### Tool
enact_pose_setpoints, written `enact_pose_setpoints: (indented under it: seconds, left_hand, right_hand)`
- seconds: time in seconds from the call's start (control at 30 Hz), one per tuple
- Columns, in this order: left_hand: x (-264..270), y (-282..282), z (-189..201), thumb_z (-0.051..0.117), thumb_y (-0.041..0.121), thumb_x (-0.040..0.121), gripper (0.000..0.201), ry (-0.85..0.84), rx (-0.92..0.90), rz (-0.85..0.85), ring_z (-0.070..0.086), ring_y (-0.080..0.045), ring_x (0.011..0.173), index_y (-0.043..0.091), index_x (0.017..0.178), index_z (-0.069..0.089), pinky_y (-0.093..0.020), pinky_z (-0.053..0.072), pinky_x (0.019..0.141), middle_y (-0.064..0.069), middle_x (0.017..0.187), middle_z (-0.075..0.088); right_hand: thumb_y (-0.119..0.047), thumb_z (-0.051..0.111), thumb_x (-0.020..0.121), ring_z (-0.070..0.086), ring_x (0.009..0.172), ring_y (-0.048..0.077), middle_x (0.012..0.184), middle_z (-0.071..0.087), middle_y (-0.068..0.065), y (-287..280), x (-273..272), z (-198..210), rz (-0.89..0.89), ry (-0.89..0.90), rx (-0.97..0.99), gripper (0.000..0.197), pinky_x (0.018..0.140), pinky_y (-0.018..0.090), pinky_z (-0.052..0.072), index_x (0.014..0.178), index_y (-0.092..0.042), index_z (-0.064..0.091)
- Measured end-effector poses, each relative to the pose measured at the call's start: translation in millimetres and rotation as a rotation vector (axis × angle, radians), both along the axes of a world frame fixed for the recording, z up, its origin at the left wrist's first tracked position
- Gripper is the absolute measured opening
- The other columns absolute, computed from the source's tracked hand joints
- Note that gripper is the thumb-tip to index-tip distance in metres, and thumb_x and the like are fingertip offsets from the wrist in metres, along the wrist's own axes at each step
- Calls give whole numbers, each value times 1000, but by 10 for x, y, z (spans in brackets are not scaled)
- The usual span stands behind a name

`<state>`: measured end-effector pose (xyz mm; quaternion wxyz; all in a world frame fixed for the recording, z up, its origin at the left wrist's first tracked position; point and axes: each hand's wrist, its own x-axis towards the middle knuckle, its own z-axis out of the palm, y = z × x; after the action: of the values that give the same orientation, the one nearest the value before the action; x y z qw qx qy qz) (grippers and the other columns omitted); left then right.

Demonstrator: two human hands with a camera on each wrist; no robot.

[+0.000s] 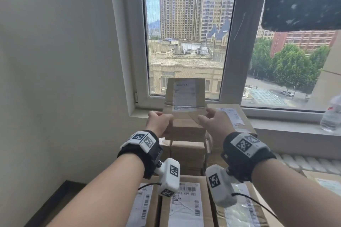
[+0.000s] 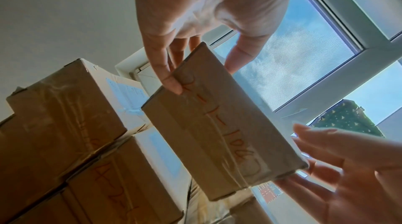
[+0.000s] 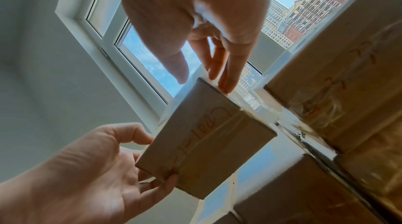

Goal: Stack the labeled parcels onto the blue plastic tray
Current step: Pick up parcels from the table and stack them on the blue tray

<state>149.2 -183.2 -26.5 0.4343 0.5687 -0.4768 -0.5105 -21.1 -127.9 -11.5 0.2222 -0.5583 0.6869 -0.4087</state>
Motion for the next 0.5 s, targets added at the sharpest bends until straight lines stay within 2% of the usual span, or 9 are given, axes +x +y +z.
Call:
enact_pose_setpoints:
  seconds: [0.07,0.1,0.17,0.23,0.27,0.3,0.37,0.43,0.5]
  left_hand:
    - [9,42,71,59,10,62,63,40,-50,-25,60,-21,71,13,122,40,-42,59,69,-11,95,60]
    - [10,44,104,59,13,57,69,58,-79,-27,63,-23,75,14,123,41,-42,59,69,-12,100,62]
    - [15,19,162,65,25,49,79,82,-140,-27,66,-26,94,12,125,49,-49,58,83,-11,109,65]
    - [14,-4,215,72,42,45,87,93,-192,-57,67,-27,101,11,125,56,-54,55,90,-10,110,69]
    - [14,11,253,73,48,45,90,103,-207,-72,67,-27,102,10,125,56,-54,55,91,-10,111,69]
    - [15,29,293,74,51,46,91,118,-213,-80,67,-27,102,11,125,54,-54,54,91,-11,111,69]
    - [-3,66,368,76,52,52,85,166,-216,-94,67,-29,102,14,122,47,-54,55,89,-13,111,67]
    - [-58,83,410,77,55,56,83,210,-210,-129,69,-31,99,16,122,45,-55,57,85,-14,109,69]
    - [-168,95,427,79,62,52,95,237,-217,-171,71,-33,97,13,128,47,-53,59,79,-16,110,70]
  right_hand:
    - [-34,63,92,63,102,21,116,67,5,22,-7,49,23,-56,-13,43,82,29,51,130,-14,60]
    - [-36,63,92,63,106,20,122,66,2,43,-9,82,34,-80,-22,45,75,22,48,133,-17,58]
    - [-36,62,94,61,106,16,127,63,-3,87,-20,146,58,-88,-56,46,61,10,40,136,-21,55]
    - [-32,60,95,60,98,13,123,63,-6,153,-41,212,79,-106,-102,39,60,6,44,133,-24,54]
    - [-32,61,95,62,98,13,122,64,-4,179,-56,231,83,-127,-127,40,69,11,50,133,-23,55]
    - [-33,62,94,64,100,15,121,66,-1,207,-68,250,79,-154,-149,41,79,21,55,133,-22,56]
    - [-38,64,92,66,103,19,115,69,1,254,-96,271,71,-214,-154,44,89,37,57,131,-18,59]
    - [-40,64,92,67,102,19,113,70,1,305,-146,277,62,-268,-154,44,90,39,56,128,-15,61]
    - [-41,64,91,68,98,17,110,71,2,372,-231,283,31,-310,-173,42,85,34,58,124,-14,64]
